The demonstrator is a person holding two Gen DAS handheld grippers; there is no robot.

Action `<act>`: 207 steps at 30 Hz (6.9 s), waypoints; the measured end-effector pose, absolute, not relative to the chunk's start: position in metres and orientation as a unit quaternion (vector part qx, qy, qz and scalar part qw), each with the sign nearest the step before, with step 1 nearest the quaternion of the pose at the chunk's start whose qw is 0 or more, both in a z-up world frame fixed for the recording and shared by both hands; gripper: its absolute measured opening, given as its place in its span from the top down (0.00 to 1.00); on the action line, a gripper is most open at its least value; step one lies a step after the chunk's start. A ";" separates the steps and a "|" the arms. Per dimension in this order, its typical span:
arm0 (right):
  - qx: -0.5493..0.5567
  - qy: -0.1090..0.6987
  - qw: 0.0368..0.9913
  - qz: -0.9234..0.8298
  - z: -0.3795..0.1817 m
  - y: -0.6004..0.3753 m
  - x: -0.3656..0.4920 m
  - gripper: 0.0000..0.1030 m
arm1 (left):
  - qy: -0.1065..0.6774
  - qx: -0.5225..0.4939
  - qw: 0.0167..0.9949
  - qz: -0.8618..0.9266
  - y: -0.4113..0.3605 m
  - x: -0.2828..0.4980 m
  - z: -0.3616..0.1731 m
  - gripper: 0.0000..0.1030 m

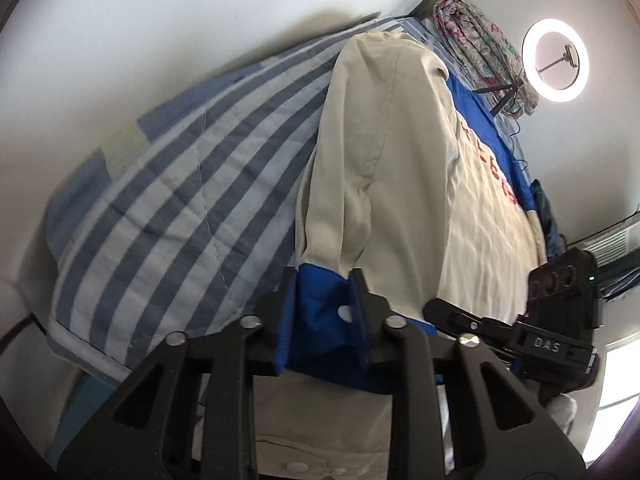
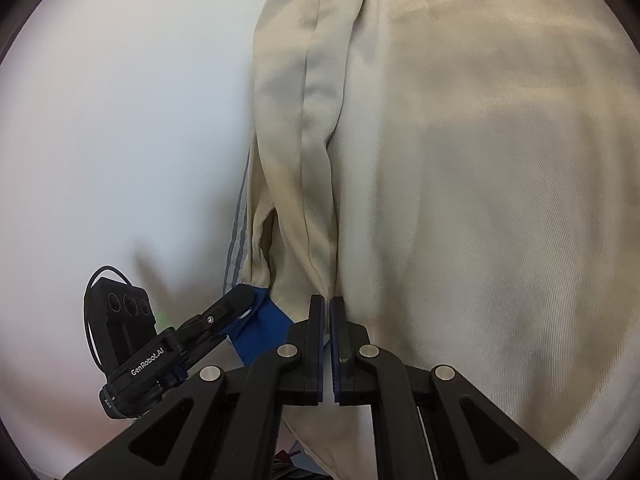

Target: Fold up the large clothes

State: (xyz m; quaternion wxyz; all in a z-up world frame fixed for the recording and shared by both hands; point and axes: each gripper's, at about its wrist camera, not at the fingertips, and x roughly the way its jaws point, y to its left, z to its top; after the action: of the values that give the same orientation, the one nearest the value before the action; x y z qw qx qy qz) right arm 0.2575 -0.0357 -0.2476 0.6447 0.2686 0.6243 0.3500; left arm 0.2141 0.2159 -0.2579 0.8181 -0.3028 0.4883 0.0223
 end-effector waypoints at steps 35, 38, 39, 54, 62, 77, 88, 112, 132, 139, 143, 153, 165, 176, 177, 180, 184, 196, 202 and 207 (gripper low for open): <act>0.125 0.551 0.769 0.298 -0.147 0.011 0.373 0.55 | 0.293 -0.150 0.944 -0.006 0.199 0.137 -0.109 0.96; 0.155 0.529 0.774 0.312 -0.111 0.010 0.386 0.36 | 0.295 -0.134 0.946 -0.017 0.188 0.133 -0.110 0.96; 0.154 0.523 0.777 0.316 -0.101 0.015 0.391 0.34 | 0.297 -0.130 0.946 -0.019 0.185 0.133 -0.110 0.96; 0.039 0.567 0.785 0.248 -0.106 0.103 0.420 0.98 | 0.326 -0.090 0.939 -0.055 0.163 0.132 -0.123 0.96; 0.118 0.536 0.797 0.251 -0.091 0.007 0.398 1.00 | 0.342 -0.058 0.933 -0.096 0.135 0.131 -0.131 0.97; 0.196 0.588 0.760 0.197 -0.186 -0.133 0.330 1.00 | 0.381 -0.002 0.908 -0.174 0.076 0.093 -0.155 0.96; 0.092 0.602 0.773 0.177 -0.193 -0.119 0.329 0.92 | 0.398 -0.107 0.894 -0.178 0.112 0.078 -0.157 0.46; -0.058 0.491 0.834 0.245 -0.102 -0.013 0.349 0.48 | 0.505 -0.277 0.804 -0.145 0.138 0.115 -0.250 0.95; -0.288 0.473 0.819 0.151 -0.164 0.139 0.444 0.55 | 0.472 -0.239 0.838 -0.133 0.144 0.104 -0.225 0.97; -0.210 0.492 0.831 0.151 -0.155 0.137 0.465 0.97 | 0.464 -0.217 0.854 -0.089 0.166 0.092 -0.218 0.98; -0.171 0.506 0.831 0.157 -0.160 0.145 0.474 0.97 | 0.470 -0.234 0.850 -0.042 0.190 0.093 -0.225 0.98; -0.107 0.504 0.833 0.203 -0.165 0.138 0.466 0.73 | 0.502 -0.196 0.842 0.007 0.187 0.099 -0.243 0.97; -0.062 0.456 0.829 0.316 -0.074 0.022 0.305 0.56 | 0.467 -0.189 0.863 0.027 0.198 0.092 -0.223 0.88; -0.005 0.564 0.729 0.387 -0.177 -0.021 0.155 0.56 | 0.474 -0.200 0.857 -0.017 0.190 0.105 -0.225 0.88; 0.010 0.576 0.720 0.387 -0.185 -0.020 0.151 0.53 | 0.477 -0.206 0.854 -0.014 0.192 0.106 -0.227 0.88; 0.062 0.607 0.684 0.400 -0.202 -0.009 0.145 0.49 | 0.478 -0.230 0.848 -0.008 0.202 0.106 -0.231 0.88; 0.083 0.632 0.653 0.409 -0.212 0.011 0.139 0.47 | 0.466 -0.236 0.853 -0.001 0.209 0.098 -0.227 0.88; 0.136 0.651 0.632 0.398 -0.219 -0.013 0.140 0.62 | 0.447 -0.246 0.860 -0.003 0.219 0.093 -0.219 0.88; 0.063 0.588 0.702 0.396 -0.185 -0.019 0.120 0.62 | 0.458 -0.285 0.842 -0.019 0.226 0.095 -0.231 0.88; -0.040 0.505 0.759 0.408 -0.165 0.012 0.102 0.65 | 0.465 -0.298 0.833 -0.024 0.224 0.098 -0.238 0.59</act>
State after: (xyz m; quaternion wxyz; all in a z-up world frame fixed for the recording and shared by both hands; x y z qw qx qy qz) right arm 0.1019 0.0116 -0.1648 0.7592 -0.0401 0.5054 0.4081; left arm 0.0979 0.2243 -0.2384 0.8334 -0.2983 0.4647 -0.0237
